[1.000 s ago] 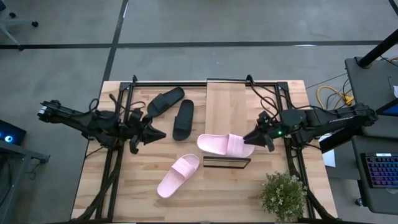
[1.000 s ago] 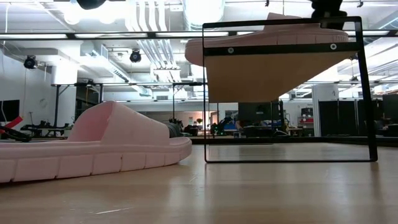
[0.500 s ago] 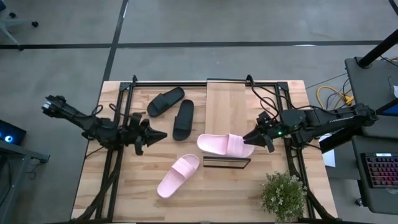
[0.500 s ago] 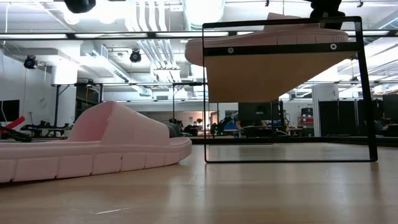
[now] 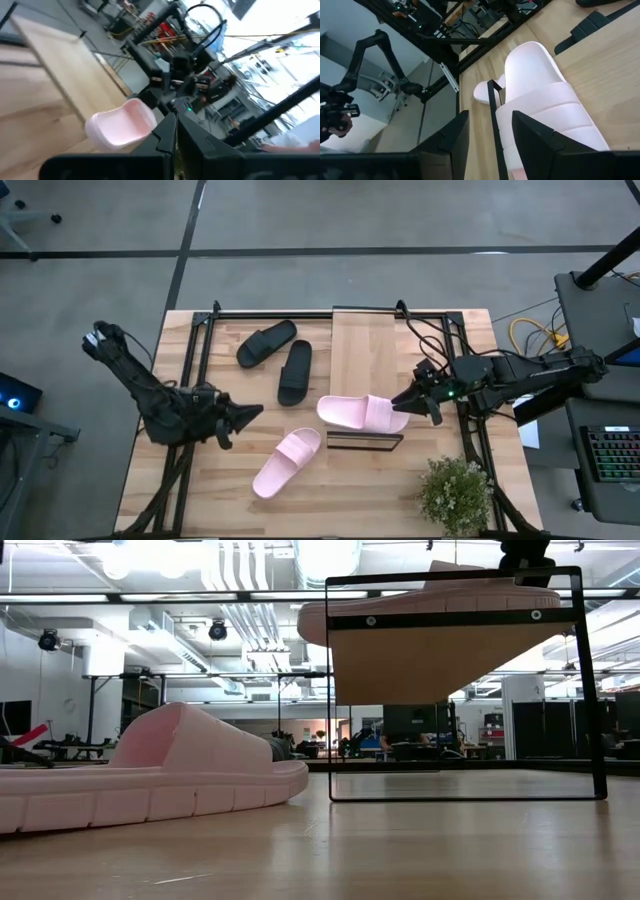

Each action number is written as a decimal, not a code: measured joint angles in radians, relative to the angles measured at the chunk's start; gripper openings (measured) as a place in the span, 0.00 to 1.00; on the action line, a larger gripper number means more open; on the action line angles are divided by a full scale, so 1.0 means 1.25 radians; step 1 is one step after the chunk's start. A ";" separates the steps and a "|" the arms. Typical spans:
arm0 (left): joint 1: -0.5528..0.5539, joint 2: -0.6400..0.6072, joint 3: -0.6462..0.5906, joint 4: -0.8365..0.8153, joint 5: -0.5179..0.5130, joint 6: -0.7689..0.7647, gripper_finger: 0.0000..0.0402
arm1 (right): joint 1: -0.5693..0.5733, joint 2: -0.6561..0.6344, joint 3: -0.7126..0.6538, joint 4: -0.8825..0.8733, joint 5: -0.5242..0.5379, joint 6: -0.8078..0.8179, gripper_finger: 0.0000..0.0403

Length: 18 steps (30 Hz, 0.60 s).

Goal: Pick and place slides into the shelf
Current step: Put the light pink slipper on the shelf

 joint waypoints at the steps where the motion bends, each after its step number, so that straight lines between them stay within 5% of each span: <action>1: -0.010 0.010 -0.003 -0.001 -0.015 -0.018 0.00 | 0.000 0.000 0.000 0.000 0.000 0.002 0.35; 18: -0.040 0.214 -0.015 0.001 -0.173 -0.406 0.00 | 0.000 0.000 0.000 0.017 0.000 0.011 0.34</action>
